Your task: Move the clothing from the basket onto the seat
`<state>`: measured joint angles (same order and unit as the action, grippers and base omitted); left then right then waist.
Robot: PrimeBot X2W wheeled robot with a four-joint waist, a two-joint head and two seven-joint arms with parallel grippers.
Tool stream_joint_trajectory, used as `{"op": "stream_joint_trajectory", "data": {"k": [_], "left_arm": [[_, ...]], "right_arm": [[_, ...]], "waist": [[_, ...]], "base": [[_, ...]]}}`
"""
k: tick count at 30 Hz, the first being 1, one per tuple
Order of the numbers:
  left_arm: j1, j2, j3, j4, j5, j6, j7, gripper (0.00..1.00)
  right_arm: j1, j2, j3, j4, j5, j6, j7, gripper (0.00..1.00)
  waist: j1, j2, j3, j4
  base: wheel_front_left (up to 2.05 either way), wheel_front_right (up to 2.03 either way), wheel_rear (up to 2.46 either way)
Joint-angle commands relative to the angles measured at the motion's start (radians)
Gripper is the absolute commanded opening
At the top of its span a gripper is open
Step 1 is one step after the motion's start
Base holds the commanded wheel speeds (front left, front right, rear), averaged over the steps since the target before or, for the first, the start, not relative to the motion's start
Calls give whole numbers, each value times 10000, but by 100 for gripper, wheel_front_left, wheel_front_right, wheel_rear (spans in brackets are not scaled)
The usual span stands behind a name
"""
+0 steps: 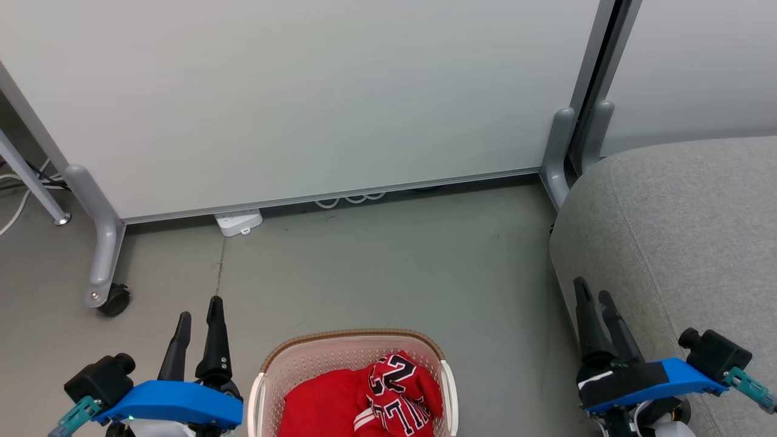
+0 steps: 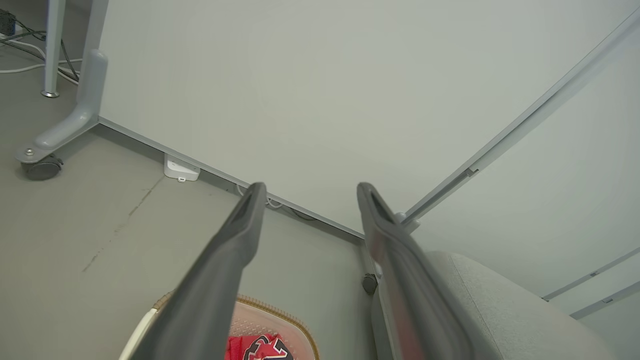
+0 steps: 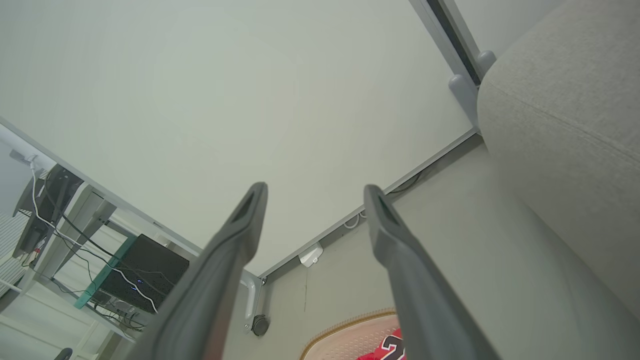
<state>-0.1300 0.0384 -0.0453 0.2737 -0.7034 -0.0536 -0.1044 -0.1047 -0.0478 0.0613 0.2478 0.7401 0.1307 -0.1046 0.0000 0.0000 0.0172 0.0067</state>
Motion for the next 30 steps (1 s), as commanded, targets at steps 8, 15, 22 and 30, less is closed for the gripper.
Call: {"op": "stream_joint_trajectory", "data": {"k": [8,15,22,30], "left_arm": [[-322,98,-261,204,1263,114,-307,100],[-377,104,-386,323,1910,156,-464,100],[-441,109,-488,424,2577,202,-646,100],[-511,115,-595,521,3278,231,-840,100]], "right_arm": [[-278,-32,-9,159,-1369,0,-294,100],[-322,-31,48,281,-2023,0,-460,100],[-387,-32,152,392,-2751,0,-640,100],[-429,-33,243,491,-3486,0,-835,100]], "waist": [[0,0,-15,11],[0,0,-11,26],[0,0,-15,50],[0,0,-29,55]], "base": [[0,0,0],[0,0,0],[0,0,0],[0,0,0]]}}
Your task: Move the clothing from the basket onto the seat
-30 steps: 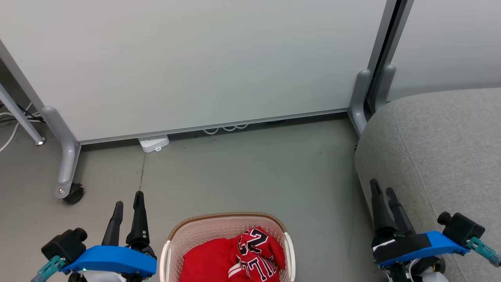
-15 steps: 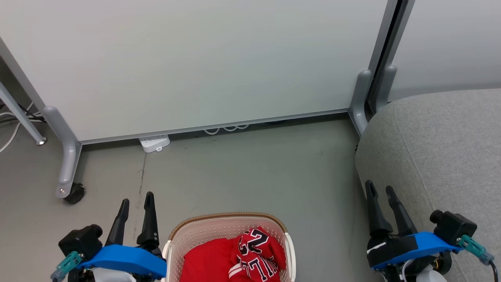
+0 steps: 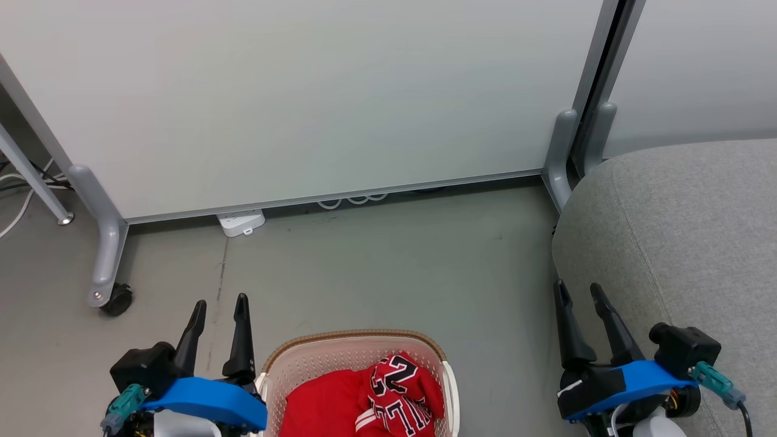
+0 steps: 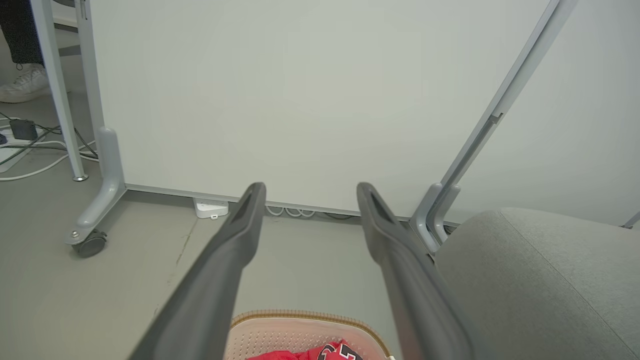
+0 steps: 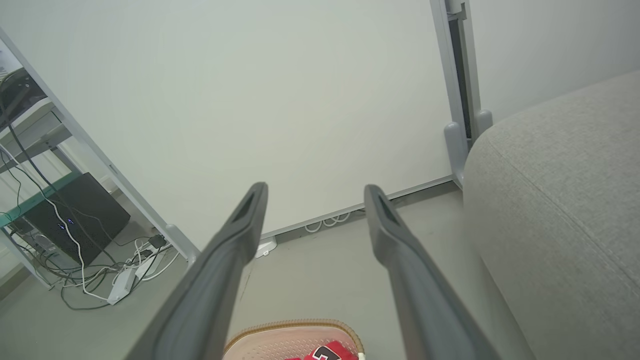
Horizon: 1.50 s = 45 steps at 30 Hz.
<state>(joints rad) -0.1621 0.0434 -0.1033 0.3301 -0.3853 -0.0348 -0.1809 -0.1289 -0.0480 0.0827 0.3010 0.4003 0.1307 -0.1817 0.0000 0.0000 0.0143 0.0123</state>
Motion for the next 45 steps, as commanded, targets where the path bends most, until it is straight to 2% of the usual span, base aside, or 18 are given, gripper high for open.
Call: {"op": "stream_joint_trajectory", "data": {"k": [1,38,45], "left_arm": [[-193,66,-27,-35,176,44,-97,100],[-403,95,-418,355,2848,277,-819,100],[-392,95,-389,400,2886,297,-852,100]], "right_arm": [[-200,-32,30,-29,-176,0,-80,100],[-381,-34,27,389,-3167,-1,-813,100],[-392,-33,-151,528,-3308,-1,-855,100]], "waist": [[0,0,-1,0],[0,0,83,57],[0,0,84,62]], "base": [[0,0,0],[0,0,0],[0,0,0]]}}
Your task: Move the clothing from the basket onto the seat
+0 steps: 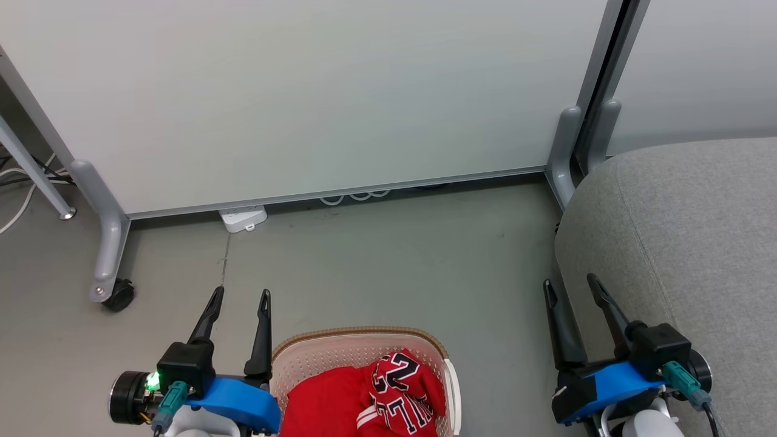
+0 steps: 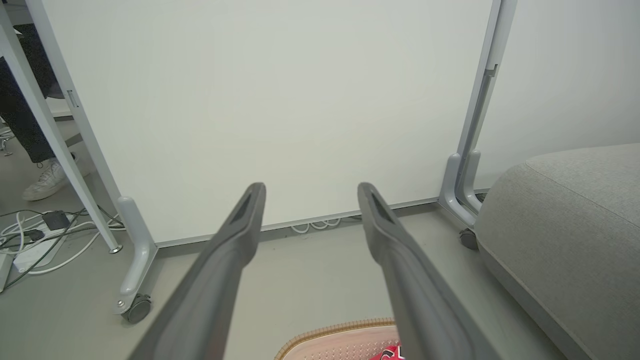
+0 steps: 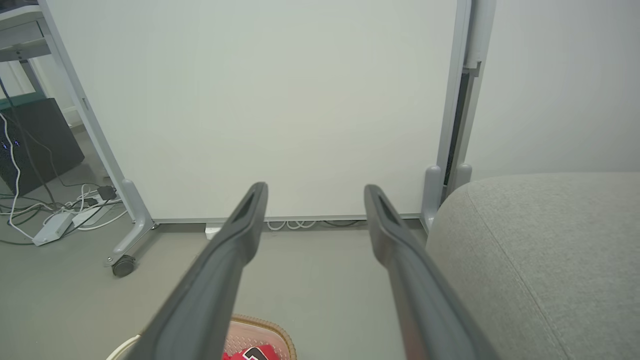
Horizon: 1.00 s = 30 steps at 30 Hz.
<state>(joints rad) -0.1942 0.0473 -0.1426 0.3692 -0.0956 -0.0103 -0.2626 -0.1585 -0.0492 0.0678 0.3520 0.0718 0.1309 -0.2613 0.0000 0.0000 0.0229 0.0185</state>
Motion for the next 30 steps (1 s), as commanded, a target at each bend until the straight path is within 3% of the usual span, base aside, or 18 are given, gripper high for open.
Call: {"op": "stream_joint_trajectory", "data": {"k": [1,21,30], "left_arm": [[-64,57,13,12,-21,48,-35,100],[-17,55,50,78,-98,-34,-35,100],[-649,52,-181,340,24,-369,-33,100]], "right_arm": [[-85,-20,-32,38,-31,-3,-59,100],[-134,-20,-145,284,65,-3,-59,100],[-290,-20,-98,220,206,-5,-58,100]], "waist": [[0,0,-5,-1],[0,0,10,-15],[0,0,376,-235]], "base": [[0,0,0],[0,0,0],[0,0,0]]}}
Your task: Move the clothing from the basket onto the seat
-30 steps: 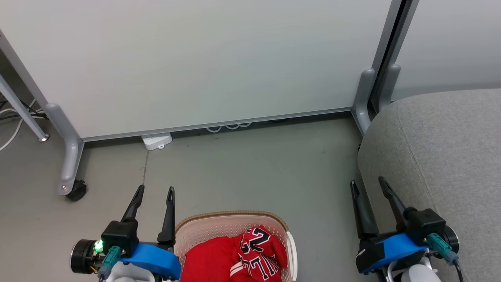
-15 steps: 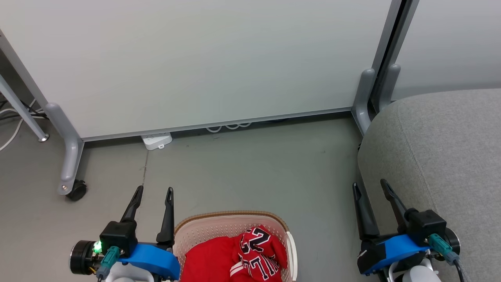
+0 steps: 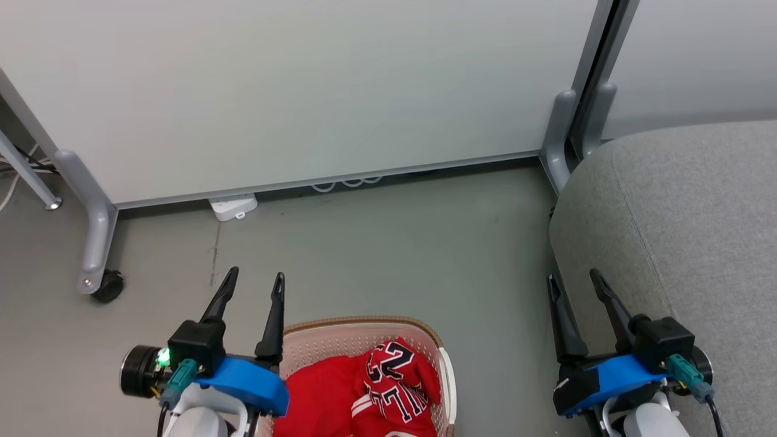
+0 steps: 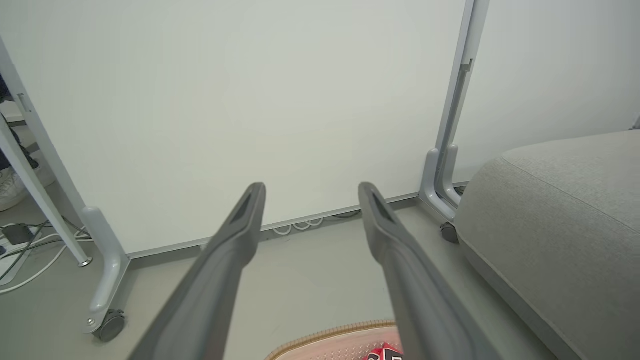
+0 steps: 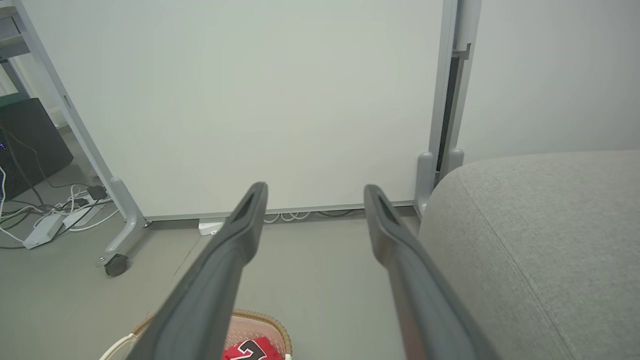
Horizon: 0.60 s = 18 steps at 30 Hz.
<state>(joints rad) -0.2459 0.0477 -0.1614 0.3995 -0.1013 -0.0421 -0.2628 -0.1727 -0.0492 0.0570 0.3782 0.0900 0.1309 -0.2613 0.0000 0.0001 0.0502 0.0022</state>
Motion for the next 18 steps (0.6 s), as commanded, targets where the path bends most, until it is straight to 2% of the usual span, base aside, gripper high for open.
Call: {"op": "stream_joint_trajectory", "data": {"k": [1,18], "left_arm": [[-243,48,-48,102,94,-119,-33,100],[-2690,251,-1236,2522,599,-827,-31,100]], "right_arm": [[-185,-20,21,-61,35,-3,-58,100],[-1778,-17,373,-544,269,-5,-58,100]], "waist": [[0,-1,188,-120],[0,-1,2635,-1189]], "base": [[0,0,0],[0,0,0]]}}
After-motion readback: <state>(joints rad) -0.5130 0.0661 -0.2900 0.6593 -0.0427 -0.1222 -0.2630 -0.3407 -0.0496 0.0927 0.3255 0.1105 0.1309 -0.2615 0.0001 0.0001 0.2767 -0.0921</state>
